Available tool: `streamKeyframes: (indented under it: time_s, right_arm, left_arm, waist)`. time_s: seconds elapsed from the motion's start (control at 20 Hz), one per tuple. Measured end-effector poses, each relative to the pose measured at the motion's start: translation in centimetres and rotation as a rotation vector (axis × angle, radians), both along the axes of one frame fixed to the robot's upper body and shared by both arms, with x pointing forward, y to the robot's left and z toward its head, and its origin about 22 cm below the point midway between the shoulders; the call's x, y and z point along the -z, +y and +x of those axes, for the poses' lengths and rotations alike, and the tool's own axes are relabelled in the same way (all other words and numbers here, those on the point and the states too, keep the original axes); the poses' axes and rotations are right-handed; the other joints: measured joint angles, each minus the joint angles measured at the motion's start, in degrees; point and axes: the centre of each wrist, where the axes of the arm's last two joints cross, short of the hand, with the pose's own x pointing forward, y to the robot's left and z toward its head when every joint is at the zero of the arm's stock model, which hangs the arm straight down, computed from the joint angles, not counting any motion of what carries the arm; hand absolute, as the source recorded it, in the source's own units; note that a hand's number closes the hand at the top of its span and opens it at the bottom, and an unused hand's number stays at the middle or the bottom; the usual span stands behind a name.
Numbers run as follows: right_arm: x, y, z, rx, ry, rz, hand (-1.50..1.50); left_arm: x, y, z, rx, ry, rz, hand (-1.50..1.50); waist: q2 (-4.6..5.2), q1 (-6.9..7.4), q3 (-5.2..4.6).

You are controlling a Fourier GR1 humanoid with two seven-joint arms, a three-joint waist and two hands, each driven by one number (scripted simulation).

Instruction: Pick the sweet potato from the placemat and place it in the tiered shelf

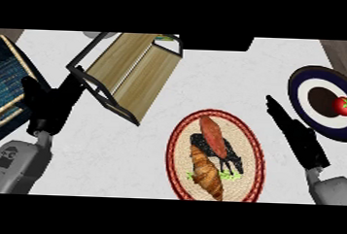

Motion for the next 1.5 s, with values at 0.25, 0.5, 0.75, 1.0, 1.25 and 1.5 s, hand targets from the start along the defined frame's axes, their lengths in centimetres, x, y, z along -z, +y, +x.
streamKeyframes:
  time_s: [0.25, 0.5, 0.75, 1.0, 1.25, 1.5]
  right_arm:
    - [-2.5, -2.6, 1.7, 0.168, -0.055, -0.104, -1.50]
    - [-2.0, -6.0, 1.8, 0.427, -0.026, -0.297, -1.50]
    - [-0.1, -3.9, 1.5, 0.395, -0.043, -0.082, -1.50]
    - [-1.4, -1.5, 2.2, 0.209, -0.078, -0.037, -1.50]
    - [-5.2, 1.9, 2.6, 0.048, 0.023, -0.112, -1.50]
    - [-7.9, 3.7, 3.3, -0.031, 0.113, -0.465, -1.50]
  left_arm:
    - [3.0, -0.3, -2.2, 0.040, 0.006, 0.062, 0.00]
    - [4.9, -0.8, -4.2, 0.097, 0.031, 0.099, 0.00]
    - [6.3, -1.1, -5.5, 0.114, 0.042, 0.107, 0.00]
    - [7.0, -1.7, -6.0, 0.123, 0.045, 0.114, 0.00]
    - [7.2, -2.0, -6.5, 0.120, 0.047, 0.115, 0.00]
    - [6.9, -1.8, -6.6, 0.133, 0.043, 0.125, 0.00]
  waist:
    - [-0.93, 0.15, 0.25]
    - [-1.06, 0.40, 0.23]
    - [-1.14, 0.17, 0.40]
    - [-1.22, 0.09, 0.40]
    - [-1.42, 0.13, 0.32]
    - [-1.51, 1.05, 0.15]
